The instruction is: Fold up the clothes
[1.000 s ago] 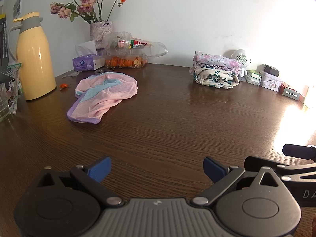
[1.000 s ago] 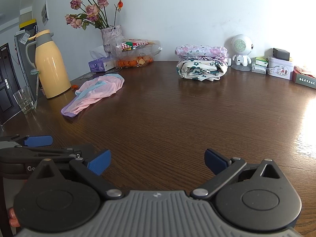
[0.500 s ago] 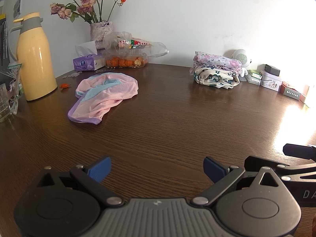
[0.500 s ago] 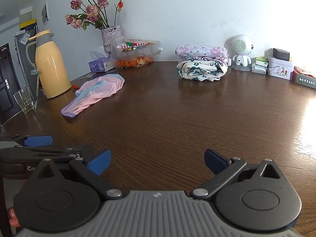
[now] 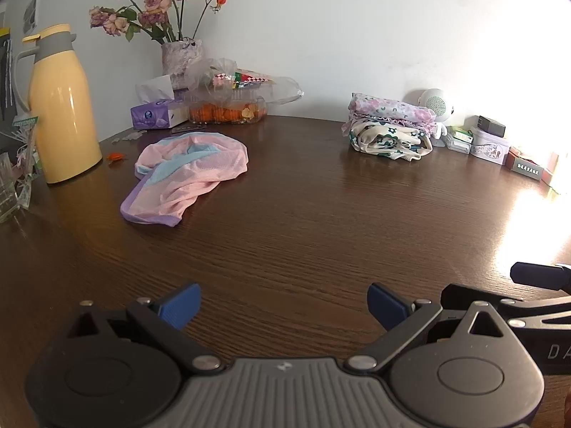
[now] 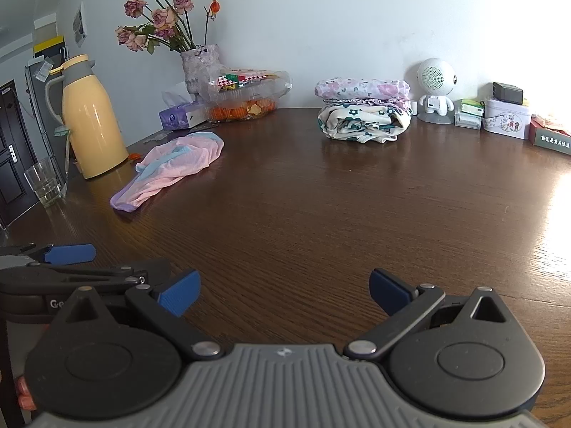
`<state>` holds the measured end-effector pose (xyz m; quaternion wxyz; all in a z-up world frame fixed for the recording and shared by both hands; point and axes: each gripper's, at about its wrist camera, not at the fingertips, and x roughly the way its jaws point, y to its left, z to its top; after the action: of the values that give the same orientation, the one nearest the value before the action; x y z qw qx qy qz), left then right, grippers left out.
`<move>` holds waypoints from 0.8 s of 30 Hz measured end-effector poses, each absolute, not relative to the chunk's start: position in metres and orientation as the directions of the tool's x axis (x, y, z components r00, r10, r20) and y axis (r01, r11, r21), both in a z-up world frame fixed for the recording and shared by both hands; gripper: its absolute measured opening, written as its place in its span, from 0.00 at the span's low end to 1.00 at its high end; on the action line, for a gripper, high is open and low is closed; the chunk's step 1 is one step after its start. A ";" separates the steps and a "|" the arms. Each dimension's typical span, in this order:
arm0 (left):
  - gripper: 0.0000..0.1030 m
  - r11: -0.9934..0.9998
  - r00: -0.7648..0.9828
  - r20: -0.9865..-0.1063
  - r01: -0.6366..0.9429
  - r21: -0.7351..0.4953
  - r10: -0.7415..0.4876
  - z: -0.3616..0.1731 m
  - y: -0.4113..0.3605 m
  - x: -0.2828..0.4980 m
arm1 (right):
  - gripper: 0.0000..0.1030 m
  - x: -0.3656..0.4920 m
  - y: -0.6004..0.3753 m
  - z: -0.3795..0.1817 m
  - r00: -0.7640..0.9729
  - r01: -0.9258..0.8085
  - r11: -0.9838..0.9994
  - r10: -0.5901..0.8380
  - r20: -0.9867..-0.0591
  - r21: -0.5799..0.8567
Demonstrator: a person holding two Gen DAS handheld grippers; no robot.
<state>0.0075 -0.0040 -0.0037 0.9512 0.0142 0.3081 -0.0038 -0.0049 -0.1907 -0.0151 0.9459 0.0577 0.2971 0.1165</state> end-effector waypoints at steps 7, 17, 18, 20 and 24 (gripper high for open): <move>0.97 1.000 0.811 -0.586 0.016 0.024 0.002 -0.002 -0.005 0.010 | 1.00 -0.006 -0.191 -0.015 0.798 -0.184 0.967 0.253 -0.547 0.178; 0.97 0.999 0.811 -0.585 0.019 0.027 0.001 -0.001 -0.004 0.009 | 1.00 -0.006 -0.189 -0.015 0.797 -0.193 0.966 0.258 -0.546 0.175; 0.97 0.999 0.811 -0.585 0.020 0.027 0.000 -0.001 -0.004 0.009 | 1.00 -0.006 -0.189 -0.015 0.798 -0.193 0.966 0.257 -0.546 0.173; 0.97 0.999 0.811 -0.585 0.022 0.027 -0.002 -0.001 -0.004 0.009 | 1.00 -0.006 -0.189 -0.015 0.798 -0.194 0.966 0.257 -0.545 0.172; 0.97 1.000 0.812 -0.584 0.022 0.023 -0.005 -0.001 -0.004 0.009 | 1.00 -0.006 -0.189 -0.015 0.798 -0.194 0.966 0.256 -0.545 0.171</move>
<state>0.0090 -0.0040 -0.0013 0.9516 0.0141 0.3069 -0.0070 -0.0060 -0.1889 -0.0147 0.9467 0.0535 0.2945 0.1188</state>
